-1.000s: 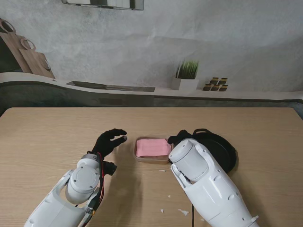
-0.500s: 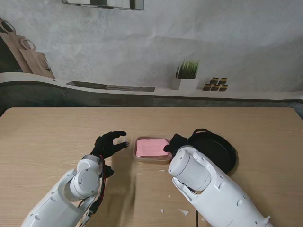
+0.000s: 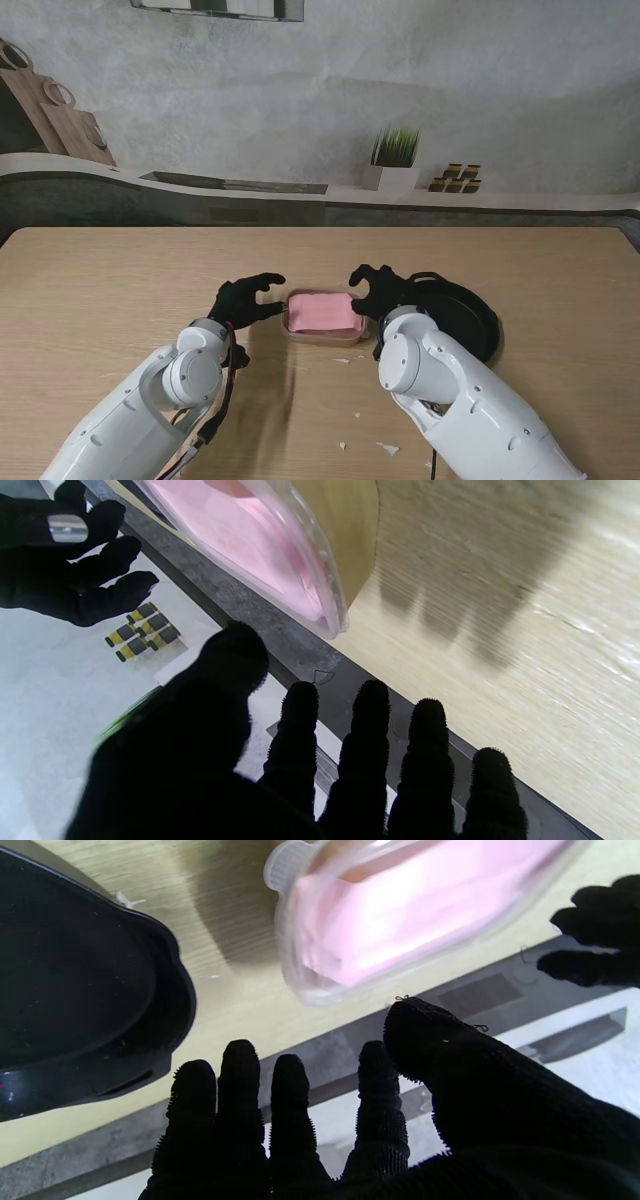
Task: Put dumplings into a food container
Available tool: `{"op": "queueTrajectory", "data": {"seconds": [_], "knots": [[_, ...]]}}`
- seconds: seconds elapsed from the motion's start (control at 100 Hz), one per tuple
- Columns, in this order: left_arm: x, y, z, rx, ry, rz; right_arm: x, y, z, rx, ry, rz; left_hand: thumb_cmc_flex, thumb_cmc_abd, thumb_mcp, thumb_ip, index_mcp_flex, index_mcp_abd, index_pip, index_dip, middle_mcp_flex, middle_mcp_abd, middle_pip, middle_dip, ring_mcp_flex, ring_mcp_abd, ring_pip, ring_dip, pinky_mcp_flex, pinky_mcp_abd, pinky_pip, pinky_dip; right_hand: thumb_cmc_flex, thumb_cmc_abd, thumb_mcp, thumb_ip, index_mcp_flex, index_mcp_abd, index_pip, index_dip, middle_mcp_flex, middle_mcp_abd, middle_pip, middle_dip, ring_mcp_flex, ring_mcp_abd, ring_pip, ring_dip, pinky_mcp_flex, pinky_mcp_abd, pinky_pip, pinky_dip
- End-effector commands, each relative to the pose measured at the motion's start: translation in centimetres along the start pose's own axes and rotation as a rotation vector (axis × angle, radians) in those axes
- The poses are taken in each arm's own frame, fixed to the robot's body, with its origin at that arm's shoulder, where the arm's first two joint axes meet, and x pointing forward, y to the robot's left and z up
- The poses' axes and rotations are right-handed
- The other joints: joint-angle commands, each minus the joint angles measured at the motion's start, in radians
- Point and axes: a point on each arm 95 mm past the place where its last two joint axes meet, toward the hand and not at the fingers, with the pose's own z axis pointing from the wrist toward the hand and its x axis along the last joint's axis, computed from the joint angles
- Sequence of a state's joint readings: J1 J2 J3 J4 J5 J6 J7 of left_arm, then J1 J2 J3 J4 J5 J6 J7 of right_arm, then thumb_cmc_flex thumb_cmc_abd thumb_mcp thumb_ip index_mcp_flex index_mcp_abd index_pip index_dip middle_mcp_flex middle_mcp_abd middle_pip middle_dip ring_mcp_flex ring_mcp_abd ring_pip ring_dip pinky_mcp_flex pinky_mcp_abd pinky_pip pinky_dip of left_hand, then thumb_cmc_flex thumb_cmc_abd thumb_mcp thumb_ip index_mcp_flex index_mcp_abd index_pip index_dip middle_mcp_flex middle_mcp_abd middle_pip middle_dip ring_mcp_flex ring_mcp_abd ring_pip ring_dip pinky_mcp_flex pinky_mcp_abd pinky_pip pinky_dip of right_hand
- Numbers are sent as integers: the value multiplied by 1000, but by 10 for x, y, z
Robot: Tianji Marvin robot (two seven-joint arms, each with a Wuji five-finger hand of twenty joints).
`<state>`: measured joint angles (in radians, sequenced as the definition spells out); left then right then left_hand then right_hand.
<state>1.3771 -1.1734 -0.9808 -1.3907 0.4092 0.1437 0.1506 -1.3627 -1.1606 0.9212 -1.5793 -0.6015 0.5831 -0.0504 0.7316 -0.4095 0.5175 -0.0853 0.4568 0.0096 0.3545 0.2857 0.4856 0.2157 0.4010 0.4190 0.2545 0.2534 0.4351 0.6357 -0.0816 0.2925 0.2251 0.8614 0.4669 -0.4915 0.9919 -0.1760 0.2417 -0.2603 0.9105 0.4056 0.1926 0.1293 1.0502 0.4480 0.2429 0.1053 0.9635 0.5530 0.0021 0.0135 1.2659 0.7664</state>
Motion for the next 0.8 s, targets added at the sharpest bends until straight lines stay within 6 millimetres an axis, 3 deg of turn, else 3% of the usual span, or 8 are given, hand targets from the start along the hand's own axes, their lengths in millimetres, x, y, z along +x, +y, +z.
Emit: {"op": "queueTrajectory", "data": {"seconds": [0.0,0.17,0.44,0.69,0.79], "knots": [[5,5,3,-25,10,-2,-6,-9,2,29,-8,-6,-17,-24,22,16,-24,-38,3,-15,5,13,11,-3,22,6,19,14,2,12,-22,-18,3,-39,40,45,8,-50,-3,16,4,-21,-16,-6,18,-18,-6,-7,25,-30,-7,-17],[5,12,8,-51,9,2,-11,-16,10,12,28,-37,-1,-28,53,17,-21,-38,10,-17,5,7,14,-3,48,18,29,12,13,19,-24,-28,48,-99,108,47,40,-57,22,47,33,-32,3,4,73,-18,2,-1,83,-16,8,-49],[7,20,18,-56,6,-11,-11,-23,12,23,58,-43,11,-38,120,7,-15,-33,38,-12,-16,-42,32,-6,135,48,1,-63,43,44,-35,-75,82,-102,135,48,55,-26,46,62,48,-37,32,19,161,-7,22,9,145,12,16,-88],[11,21,23,-57,23,-10,-11,-26,10,23,68,-39,22,-54,147,4,16,-27,58,-4,-24,-44,33,-17,127,12,-10,-98,79,46,-57,-136,109,-109,149,51,84,1,75,74,111,-31,75,38,216,7,77,37,177,28,63,-104],[10,22,26,-62,27,9,-11,-29,10,25,74,-77,19,-63,154,2,28,-13,63,-1,-50,-47,33,-19,89,-27,-8,-102,84,28,-60,-154,103,-133,158,51,91,11,76,77,121,-29,76,42,214,12,102,51,174,27,93,-104]]}}
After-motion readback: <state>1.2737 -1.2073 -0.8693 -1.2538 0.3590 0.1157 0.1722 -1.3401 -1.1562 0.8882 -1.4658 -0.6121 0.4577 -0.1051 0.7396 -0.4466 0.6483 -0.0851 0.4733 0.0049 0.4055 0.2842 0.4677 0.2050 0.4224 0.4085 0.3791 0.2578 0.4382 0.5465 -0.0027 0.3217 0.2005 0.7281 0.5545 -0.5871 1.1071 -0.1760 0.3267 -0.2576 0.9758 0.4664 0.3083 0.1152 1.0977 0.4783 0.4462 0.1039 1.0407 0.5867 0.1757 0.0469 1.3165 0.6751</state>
